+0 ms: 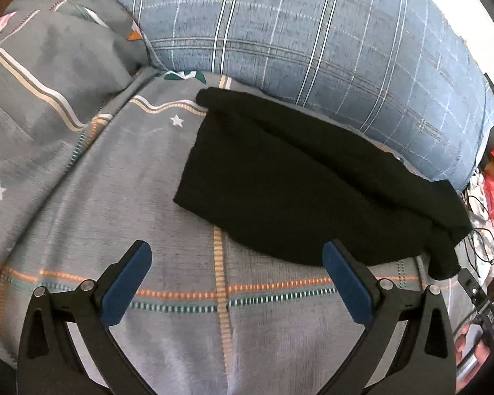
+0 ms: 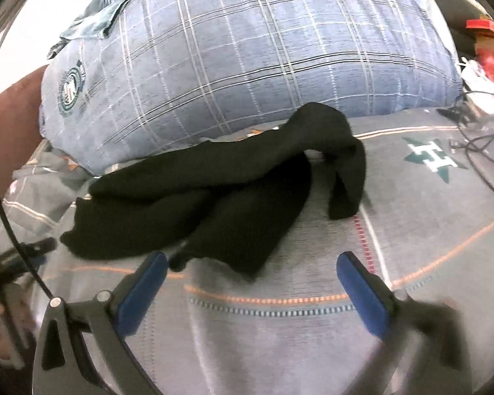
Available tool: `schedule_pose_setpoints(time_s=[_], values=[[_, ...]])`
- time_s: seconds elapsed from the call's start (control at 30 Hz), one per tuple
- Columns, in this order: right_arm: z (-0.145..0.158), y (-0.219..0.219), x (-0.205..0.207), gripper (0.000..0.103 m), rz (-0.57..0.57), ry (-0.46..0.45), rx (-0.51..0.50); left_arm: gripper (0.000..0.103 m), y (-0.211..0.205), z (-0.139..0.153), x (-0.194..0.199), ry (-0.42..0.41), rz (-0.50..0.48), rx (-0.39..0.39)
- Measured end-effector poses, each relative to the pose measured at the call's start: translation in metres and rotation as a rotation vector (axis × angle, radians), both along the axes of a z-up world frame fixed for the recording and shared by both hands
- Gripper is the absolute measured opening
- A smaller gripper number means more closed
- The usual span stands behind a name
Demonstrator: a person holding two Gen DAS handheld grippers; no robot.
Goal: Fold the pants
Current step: 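Lower the right gripper onto the black pants leg and close on it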
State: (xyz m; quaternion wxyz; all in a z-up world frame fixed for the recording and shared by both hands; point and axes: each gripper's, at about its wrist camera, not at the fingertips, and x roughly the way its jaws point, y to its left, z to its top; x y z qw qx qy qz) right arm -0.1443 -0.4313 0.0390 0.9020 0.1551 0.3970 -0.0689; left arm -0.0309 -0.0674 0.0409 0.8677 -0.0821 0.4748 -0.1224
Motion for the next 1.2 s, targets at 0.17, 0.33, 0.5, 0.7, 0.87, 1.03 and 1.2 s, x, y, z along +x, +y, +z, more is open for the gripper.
schedule_pose_setpoints(time_s=[0.17, 0.33, 0.5, 0.7, 0.87, 1.03, 1.2], values=[[-0.008, 0.007, 0.008, 0.102, 0.026, -0.037, -0.014, 0.103, 0.000, -0.008, 0.013, 0.047, 0.034, -0.001], [-0.021, -0.004, 0.021, 0.102, 0.001, -0.001, 0.061, 0.103, -0.015, -0.017, 0.026, 0.070, 0.012, 0.001], [-0.026, -0.003, 0.039, 0.091, 0.023, 0.011, 0.082, 0.103, -0.033, -0.019, 0.032, 0.049, -0.035, 0.048], [-0.031, -0.001, 0.048, 0.080, 0.034, 0.024, 0.075, 0.097, -0.032, -0.017, 0.035, 0.031, -0.025, 0.035], [-0.033, -0.001, 0.049, 0.080, 0.029, 0.030, 0.072, 0.097, -0.034, -0.017, 0.034, 0.020, -0.037, 0.062], [-0.033, -0.002, 0.050, 0.080, 0.029, 0.025, 0.073, 0.097, -0.033, -0.017, 0.034, 0.023, -0.033, 0.069], [-0.033, 0.000, 0.050, 0.080, 0.026, 0.027, 0.072, 0.097, -0.031, -0.016, 0.032, 0.023, -0.031, 0.080]])
